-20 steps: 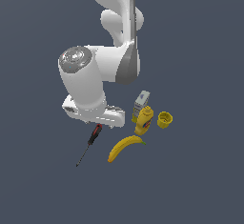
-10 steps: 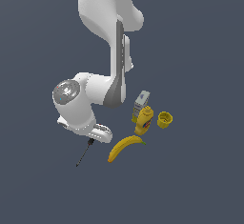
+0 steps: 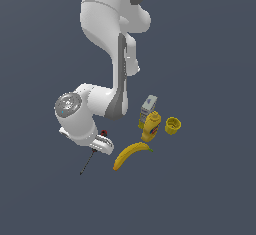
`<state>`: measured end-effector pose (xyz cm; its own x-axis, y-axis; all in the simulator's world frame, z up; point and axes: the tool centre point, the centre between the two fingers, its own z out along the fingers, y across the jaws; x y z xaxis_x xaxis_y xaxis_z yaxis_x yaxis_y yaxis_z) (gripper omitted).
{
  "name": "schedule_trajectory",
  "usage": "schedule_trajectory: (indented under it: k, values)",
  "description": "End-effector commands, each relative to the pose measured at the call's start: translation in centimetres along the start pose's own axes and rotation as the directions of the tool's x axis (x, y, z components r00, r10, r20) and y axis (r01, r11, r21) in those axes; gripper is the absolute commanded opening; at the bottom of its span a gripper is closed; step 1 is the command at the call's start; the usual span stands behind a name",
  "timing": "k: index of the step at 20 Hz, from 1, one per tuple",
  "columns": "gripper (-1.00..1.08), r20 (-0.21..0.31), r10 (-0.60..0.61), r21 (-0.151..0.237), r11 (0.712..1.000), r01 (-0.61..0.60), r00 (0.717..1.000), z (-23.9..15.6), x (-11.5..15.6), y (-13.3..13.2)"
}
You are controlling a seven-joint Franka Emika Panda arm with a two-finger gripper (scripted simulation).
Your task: Pick up a designated object from a clutter of objects.
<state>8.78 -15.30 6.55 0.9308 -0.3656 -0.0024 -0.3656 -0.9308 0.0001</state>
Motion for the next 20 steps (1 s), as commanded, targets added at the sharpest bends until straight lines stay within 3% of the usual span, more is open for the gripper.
schedule_trajectory:
  k: [1,18,19,20]
  values:
    - [1.00,-0.001,0.000,0.000,1.000,0.000,1.000,0.0,0.0,0.0]
    - [1.00,-0.002,0.001,0.000,1.000,-0.001,1.000,5.1,0.1,0.0]
    - [-1.00,-0.002,0.001,0.000,1.000,-0.001,1.000,5.1,0.1,0.0]
    - [-1.00,-0.002,0.001,0.000,1.000,-0.001,1.000,5.1,0.1,0.0]
